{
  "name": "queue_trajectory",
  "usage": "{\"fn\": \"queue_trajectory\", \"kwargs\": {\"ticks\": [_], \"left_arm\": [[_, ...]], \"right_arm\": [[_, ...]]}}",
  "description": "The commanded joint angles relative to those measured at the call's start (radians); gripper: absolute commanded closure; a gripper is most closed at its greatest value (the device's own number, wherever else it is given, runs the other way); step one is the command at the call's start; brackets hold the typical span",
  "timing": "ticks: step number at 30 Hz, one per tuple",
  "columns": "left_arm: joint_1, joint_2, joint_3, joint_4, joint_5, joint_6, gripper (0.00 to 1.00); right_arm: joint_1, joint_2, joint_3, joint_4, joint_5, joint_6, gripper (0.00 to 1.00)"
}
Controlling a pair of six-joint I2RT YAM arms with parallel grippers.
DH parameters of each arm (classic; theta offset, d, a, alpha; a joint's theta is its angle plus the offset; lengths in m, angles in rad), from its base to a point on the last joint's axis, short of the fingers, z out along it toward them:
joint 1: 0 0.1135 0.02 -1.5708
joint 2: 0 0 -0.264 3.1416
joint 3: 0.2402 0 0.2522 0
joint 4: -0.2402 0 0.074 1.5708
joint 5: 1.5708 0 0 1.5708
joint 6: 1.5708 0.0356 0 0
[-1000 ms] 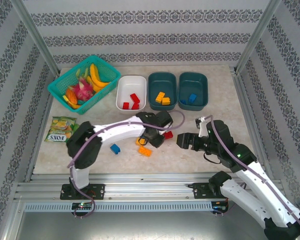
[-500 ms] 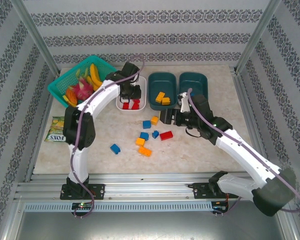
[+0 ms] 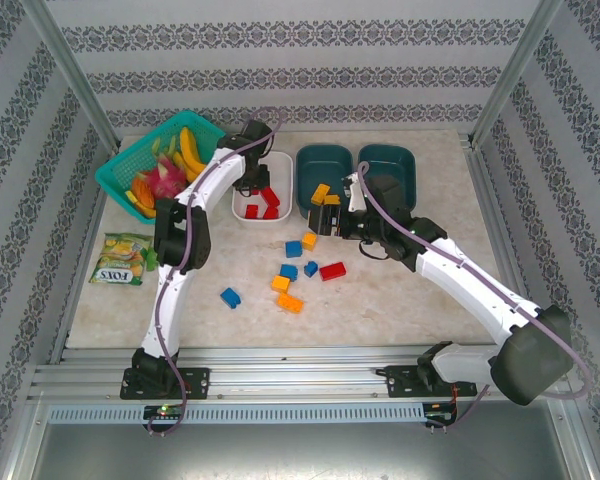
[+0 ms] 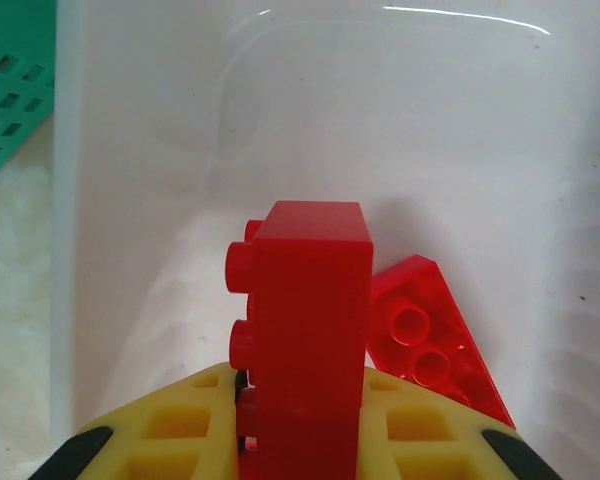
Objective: Sort the legos into containers by color
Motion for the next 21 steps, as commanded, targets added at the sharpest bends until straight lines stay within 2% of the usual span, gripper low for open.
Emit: {"fn": "queue_trajectory", "kwargs": {"ticks": [1,8,17,21], "left_arm": [[0.008,0.043,0.049,-0.05,-0.057,-0.02,0.78],[0.007,0.084,0.064,-0.07,-0.081,-0.043,0.74],[0.001,0.045,0.065,-0.05,-0.016,-0.056,0.46],[-0.006,-0.028,0.063,-0.044,0.01,-0.086,0.43]], "right_arm": [[-0.018,0.009,0.014,0.021,-0.025,-0.005,0.21],[-0.038,0.02,0.026,0.016,-0.039,0.004,0.2],[-0.031,0.055,0.039,-0.057,-0.011,-0.028,0.21],[0.006,0.091,0.047,-0.125,0.061,-0.059,0.23]]}}
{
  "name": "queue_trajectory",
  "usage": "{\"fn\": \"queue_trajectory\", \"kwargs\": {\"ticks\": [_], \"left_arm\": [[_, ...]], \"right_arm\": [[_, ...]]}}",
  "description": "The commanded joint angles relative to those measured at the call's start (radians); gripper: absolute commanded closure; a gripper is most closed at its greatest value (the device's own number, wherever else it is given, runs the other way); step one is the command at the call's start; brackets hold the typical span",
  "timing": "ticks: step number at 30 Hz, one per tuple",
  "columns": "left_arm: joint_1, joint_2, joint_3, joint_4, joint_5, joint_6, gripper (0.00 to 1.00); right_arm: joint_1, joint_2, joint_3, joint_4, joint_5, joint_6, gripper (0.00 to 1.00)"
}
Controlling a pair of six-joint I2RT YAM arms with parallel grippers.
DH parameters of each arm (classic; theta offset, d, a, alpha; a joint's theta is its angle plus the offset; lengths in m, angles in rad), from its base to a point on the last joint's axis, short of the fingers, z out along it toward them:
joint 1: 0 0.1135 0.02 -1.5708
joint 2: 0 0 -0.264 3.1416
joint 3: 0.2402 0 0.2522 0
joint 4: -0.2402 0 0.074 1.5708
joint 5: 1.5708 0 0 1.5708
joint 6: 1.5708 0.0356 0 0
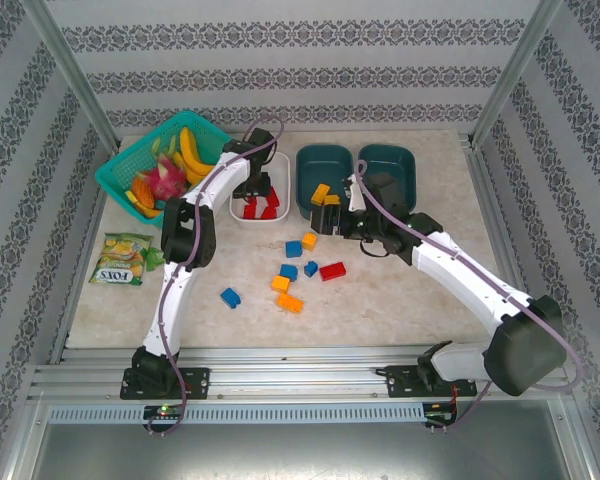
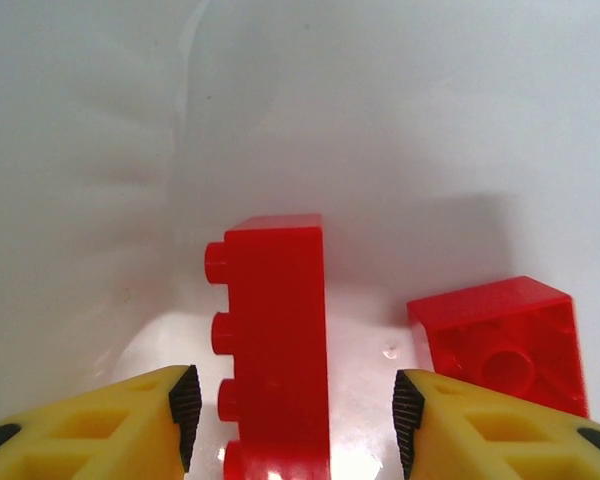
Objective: Sort the legos into containers by color
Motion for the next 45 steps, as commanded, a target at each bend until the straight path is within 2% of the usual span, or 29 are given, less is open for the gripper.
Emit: {"fn": "queue_trajectory", "kwargs": {"ticks": [1,5,10,15,18,24,31,45], "left_arm": [[-0.008,-0.123,0.022,-0.015,0.028,-0.046,0.43],[-0.018,-0.261,-0.055,0.033,0.075,-0.092,0.42],[-0.024,-0.527,-0.358,0.2,0.186,-0.118,0.4],[-0.024,-0.862,-0.808,0.399,0.334,-0.132,0.35],[-0.024,-1.041,-1.025,0.457,0.408,-0.151,0.34],[-0.025,-1.335,-1.308,0.496,0.5,-0.176,0.31],[-0.025,-1.493,-1.417,0.476,0.534,-0.206,0.3],[-0.026,-1.504,-1.389,0.454,0.554,-0.178,0.3]], "right_arm": [[0.035,0.041,0.036,-0.093,0.079,-0.03,0.24],[0.084,0.117,0.088,-0.184,0.153,0.04,0.33],[0.162,0.216,0.166,-0.27,0.211,0.193,0.45],[0.227,0.319,0.229,-0.344,0.237,0.38,0.47],[0.244,0.36,0.242,-0.38,0.255,0.492,0.47],[0.246,0.437,0.241,-0.38,0.23,0.676,0.46],[0.243,0.488,0.243,-0.378,0.256,0.786,0.48],[0.217,0.562,0.234,-0.313,0.272,0.858,0.54]]}}
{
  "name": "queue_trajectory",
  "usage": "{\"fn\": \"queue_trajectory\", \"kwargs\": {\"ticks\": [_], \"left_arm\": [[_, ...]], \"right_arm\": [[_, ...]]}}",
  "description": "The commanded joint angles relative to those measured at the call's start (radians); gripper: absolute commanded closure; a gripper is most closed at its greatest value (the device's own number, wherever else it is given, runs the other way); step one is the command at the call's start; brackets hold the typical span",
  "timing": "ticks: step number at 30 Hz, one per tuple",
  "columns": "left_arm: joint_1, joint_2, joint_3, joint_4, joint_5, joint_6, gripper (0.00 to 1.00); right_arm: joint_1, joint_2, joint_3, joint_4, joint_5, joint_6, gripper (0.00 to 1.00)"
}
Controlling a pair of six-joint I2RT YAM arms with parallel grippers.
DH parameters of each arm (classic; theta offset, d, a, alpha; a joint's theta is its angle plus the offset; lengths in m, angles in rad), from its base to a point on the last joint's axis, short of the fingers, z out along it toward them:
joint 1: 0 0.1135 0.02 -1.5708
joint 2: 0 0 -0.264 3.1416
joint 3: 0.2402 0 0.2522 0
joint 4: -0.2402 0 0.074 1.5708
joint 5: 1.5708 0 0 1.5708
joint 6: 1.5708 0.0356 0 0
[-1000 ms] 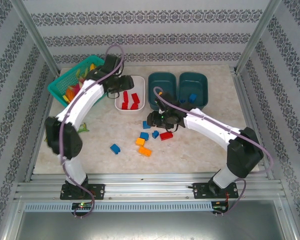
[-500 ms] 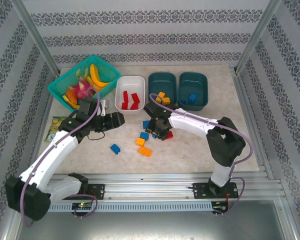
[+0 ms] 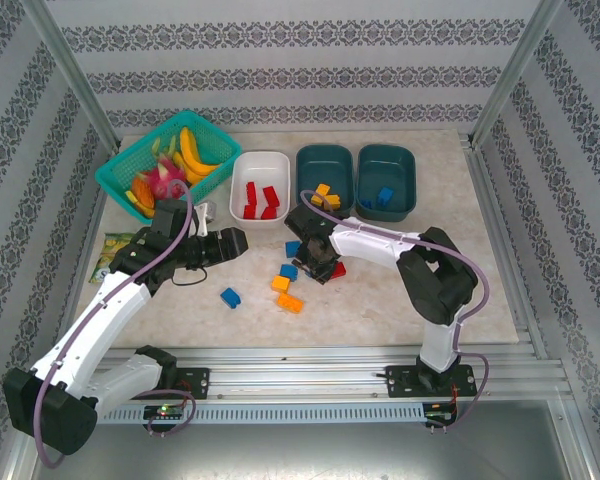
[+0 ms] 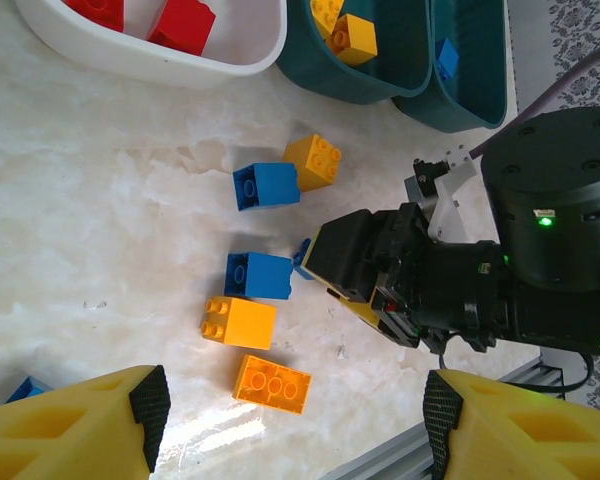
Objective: Sort the legos into containers by color
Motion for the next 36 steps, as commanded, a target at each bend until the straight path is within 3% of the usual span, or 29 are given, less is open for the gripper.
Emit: {"fn": "queue_trajectory", "kwargs": {"ticks": [1,13,24,30,36], "left_arm": [[-0.01,-0.015,0.02,0.019,0.03,0.007,0.3],[-0.01,-0.055,0.008,0.013,0.041,0.005,0.3],[-0.009,-0.06,-0.004,0.027,0.037,-0.013,0.31],[-0.019,-0.041,-0.022,0.085,0.073,-0.044,0.3],[-0.124,0.089,0.019,0.219,0.075,-0.077,0.3]], "right_arm": [[-0.016,0.019,0.015,0.016,0.033,0.033,0.54],[-0.035,0.065,0.032,0.024,0.035,-0.004,0.57],[-0.027,0.017,0.05,-0.02,0.071,-0.082,0.8],[-0.018,-0.088,0.081,-0.084,0.144,-0.153,0.83],[-0.152,-0.241,0.083,-0.15,0.245,-0.35,0.83]]}}
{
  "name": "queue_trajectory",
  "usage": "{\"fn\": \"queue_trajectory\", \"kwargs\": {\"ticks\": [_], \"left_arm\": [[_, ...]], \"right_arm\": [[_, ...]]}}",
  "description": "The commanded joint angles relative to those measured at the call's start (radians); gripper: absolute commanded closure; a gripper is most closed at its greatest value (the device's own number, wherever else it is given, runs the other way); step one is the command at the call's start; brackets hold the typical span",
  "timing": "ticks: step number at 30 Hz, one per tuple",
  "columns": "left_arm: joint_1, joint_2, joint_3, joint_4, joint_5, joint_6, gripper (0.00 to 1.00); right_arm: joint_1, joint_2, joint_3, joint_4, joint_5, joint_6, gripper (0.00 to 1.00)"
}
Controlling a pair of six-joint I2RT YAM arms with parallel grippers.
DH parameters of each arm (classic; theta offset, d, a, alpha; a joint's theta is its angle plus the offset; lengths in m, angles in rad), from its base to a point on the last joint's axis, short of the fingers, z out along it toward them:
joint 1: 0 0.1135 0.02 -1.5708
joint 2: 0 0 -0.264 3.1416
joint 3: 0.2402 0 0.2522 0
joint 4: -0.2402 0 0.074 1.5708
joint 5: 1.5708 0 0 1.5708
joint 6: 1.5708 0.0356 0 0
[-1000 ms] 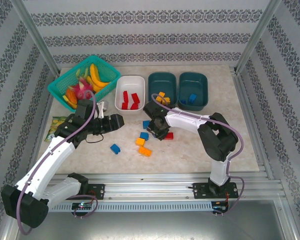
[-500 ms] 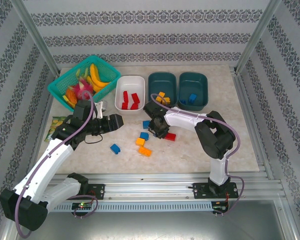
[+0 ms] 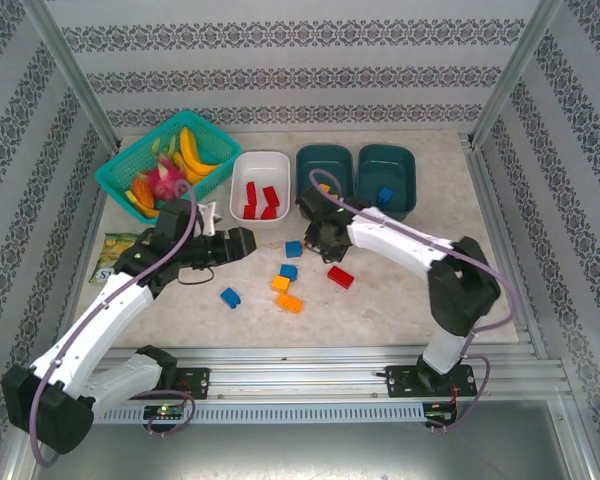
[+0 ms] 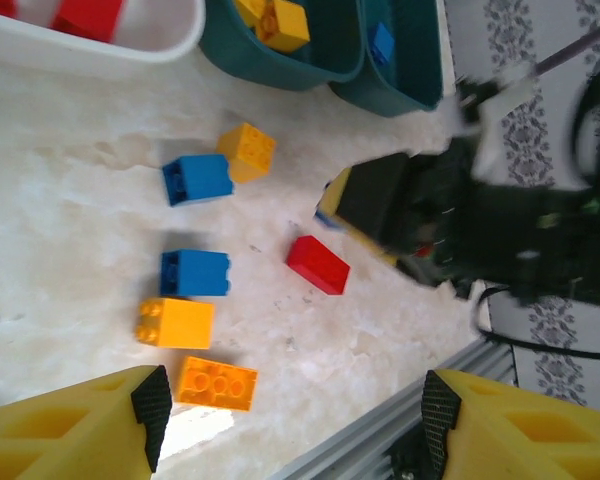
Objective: Sort the legos into containers by color
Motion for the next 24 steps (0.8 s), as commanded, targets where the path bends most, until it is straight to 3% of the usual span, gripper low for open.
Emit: {"fn": "queue_trajectory", "kwargs": {"ticks": [1,5,10,16,24], "left_arm": [[-0.071,0.097,0.049,0.13,0.008,-0.03,0.3],[-0.127,0.239,0.134,0.223,0.004,-0.048,0.3],[-0.134,0.393,0.25,0.291,0.021,-0.059,0.3],[-0.134,0.505,0.36,0.29,0.018,-0.046,0.3],[-0.134,0.563,0.406,0.305,0.015,-0.053,0.3]], "right_arm": [[-0.124,-0.083,0.02,-0.082,0.114,-0.173,0.83],[-0.313,-0.077,0.04,-0.067,0.093,-0.347,0.83],[-0.477,0.068,0.189,-0.07,0.074,-0.533,0.83],[-0.549,0.301,0.411,-0.173,0.115,-0.595,0.83],[-0.582,0.478,0.521,-0.194,0.092,-0.589,0.82]]}}
